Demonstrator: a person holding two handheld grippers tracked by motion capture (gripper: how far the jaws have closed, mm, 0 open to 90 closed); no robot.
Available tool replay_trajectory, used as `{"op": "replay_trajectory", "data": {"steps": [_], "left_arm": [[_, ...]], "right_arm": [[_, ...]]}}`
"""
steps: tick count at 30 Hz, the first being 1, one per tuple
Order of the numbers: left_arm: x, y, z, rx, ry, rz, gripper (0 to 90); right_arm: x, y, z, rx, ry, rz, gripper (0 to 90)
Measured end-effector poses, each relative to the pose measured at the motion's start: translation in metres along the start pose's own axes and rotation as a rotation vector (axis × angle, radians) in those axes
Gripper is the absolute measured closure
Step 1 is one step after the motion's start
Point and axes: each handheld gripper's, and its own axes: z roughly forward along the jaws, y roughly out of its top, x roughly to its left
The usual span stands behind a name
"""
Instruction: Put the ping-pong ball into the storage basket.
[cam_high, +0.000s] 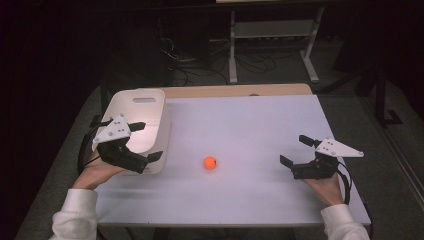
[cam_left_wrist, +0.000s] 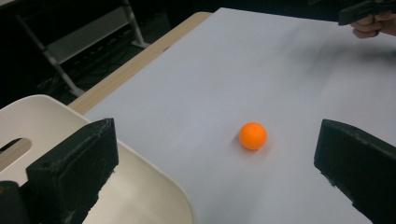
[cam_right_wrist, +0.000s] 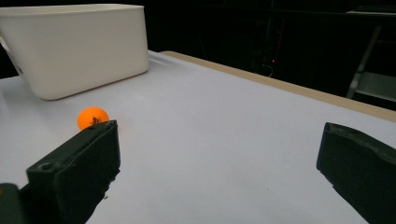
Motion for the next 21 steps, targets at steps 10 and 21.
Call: {"op": "replay_trajectory", "data": {"steps": [10,21], "left_arm": [[-0.002,0.014,0.006,0.049,-0.040,0.044,0.0],[-0.003,0.024,0.015,0.094,-0.064,0.064,0.0]], "right_arm": [[0.001,0.000,0.001,0.009,0.002,-0.009,0.0],[0.002,0.000,0.001,0.016,0.003,0.002,0.0]]}}
